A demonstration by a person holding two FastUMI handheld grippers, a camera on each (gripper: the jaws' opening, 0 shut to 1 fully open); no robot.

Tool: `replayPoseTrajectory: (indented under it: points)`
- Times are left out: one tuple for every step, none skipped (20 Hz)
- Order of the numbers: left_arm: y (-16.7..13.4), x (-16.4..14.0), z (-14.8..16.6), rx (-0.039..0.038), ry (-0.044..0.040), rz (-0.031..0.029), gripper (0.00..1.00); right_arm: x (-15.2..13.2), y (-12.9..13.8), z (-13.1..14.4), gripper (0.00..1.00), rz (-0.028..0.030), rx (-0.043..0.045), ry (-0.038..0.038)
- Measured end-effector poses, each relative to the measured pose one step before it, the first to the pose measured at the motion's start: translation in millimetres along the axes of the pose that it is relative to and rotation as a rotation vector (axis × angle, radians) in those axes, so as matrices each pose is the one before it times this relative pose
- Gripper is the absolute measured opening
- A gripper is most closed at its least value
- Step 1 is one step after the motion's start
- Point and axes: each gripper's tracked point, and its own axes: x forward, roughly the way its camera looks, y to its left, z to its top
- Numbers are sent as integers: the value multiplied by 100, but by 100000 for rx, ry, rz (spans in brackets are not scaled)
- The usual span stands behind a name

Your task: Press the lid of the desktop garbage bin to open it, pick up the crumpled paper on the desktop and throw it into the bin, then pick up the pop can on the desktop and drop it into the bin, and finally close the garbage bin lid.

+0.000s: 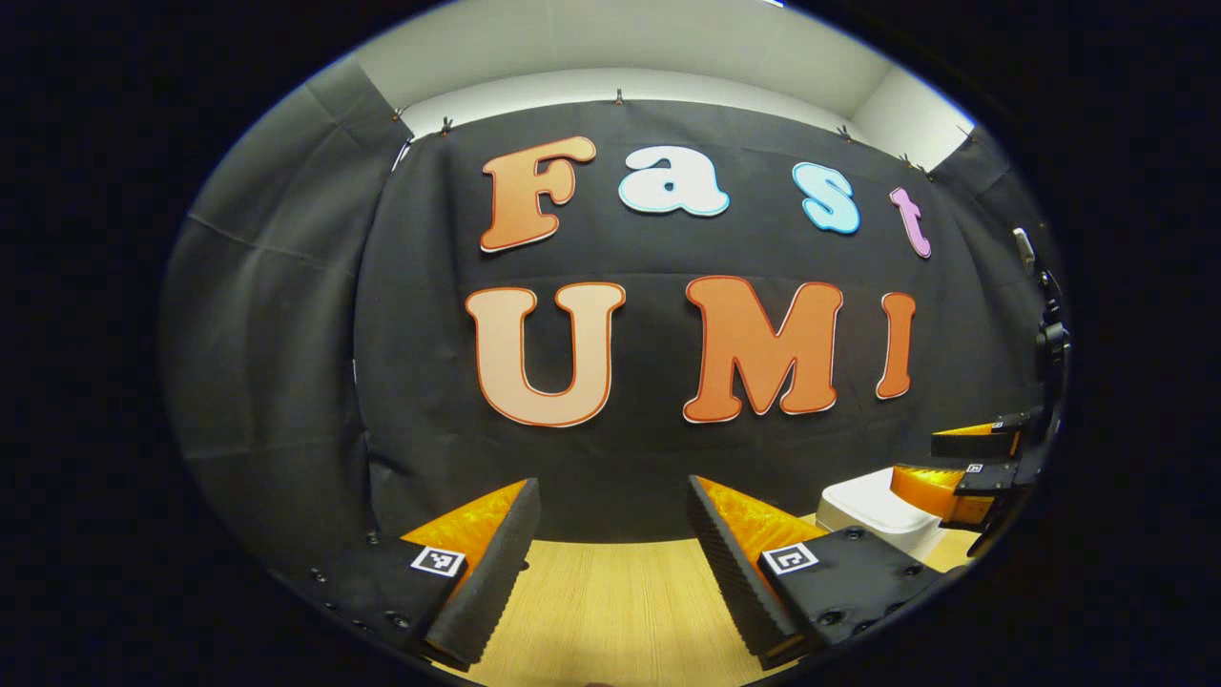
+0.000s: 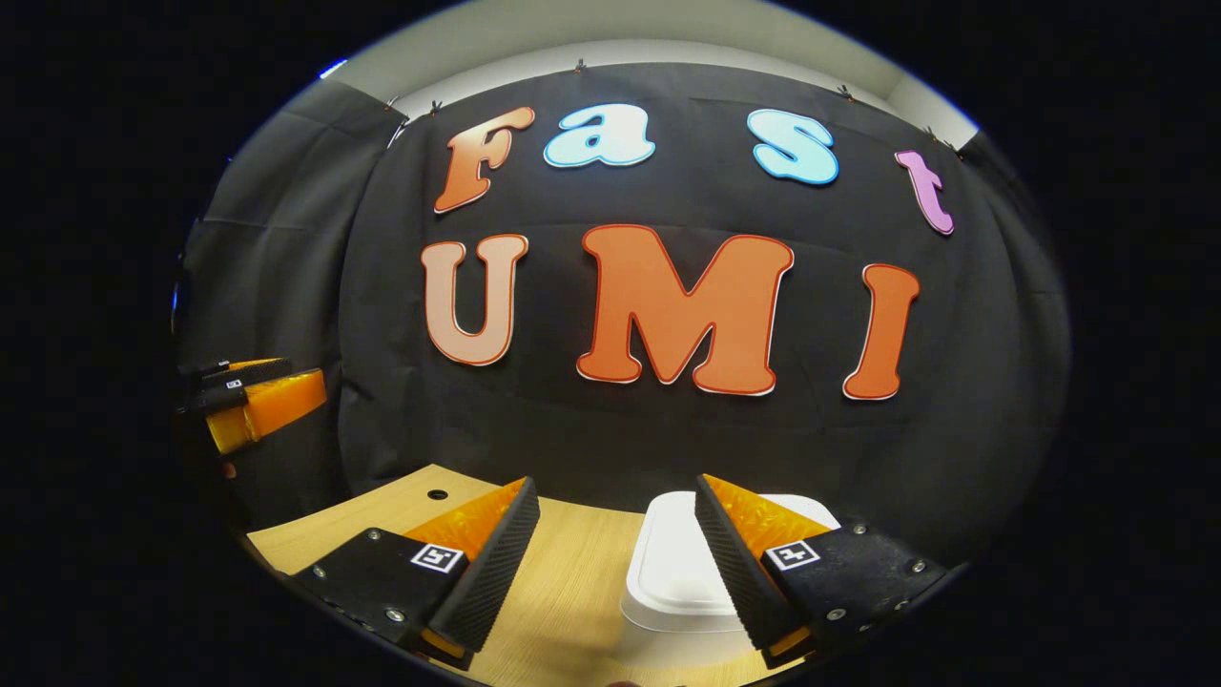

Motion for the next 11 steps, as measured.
replayPoseTrajectory:
  points:
    - [197, 65, 71, -44, -225, 51, 99, 119, 373, -13, 99, 269, -142, 53]
    - [200, 98, 85, 45, -330, -125, 97, 23, 359, 5, 99, 452, -35, -124]
    - [179, 53, 61, 212, -366, 37, 99, 100, 296, 27, 99, 165, -113, 153]
    - [145, 132, 95, 69, -300, -97, 99, -23, 434, 93, 99, 486, -136, 41]
    - [156, 3, 48, 111, -235, -185, 99, 48, 369, 50, 99, 140, -230, -8]
    - [162, 62, -61, 30, -253, -219, 97, 98, 220, -52, 99, 215, -110, -32]
    - [159, 35, -50, 240, -125, -249, 99, 77, 375, 87, 99, 4, 93, -91]
    - [323, 65, -49, 132, -99, -2, 99, 83, 168, 93, 99, 111, 385, -103]
    - [196, 81, -110, -8, 21, -297, 99, 165, 242, 12, 99, 63, 514, -44]
    - [256, 115, -49, 4, -75, -168, 97, 29, 283, -2, 99, -276, 320, -7]
    - [276, 75, -66, -100, 23, -349, 95, 166, 224, -30, 99, -78, 92, -70]
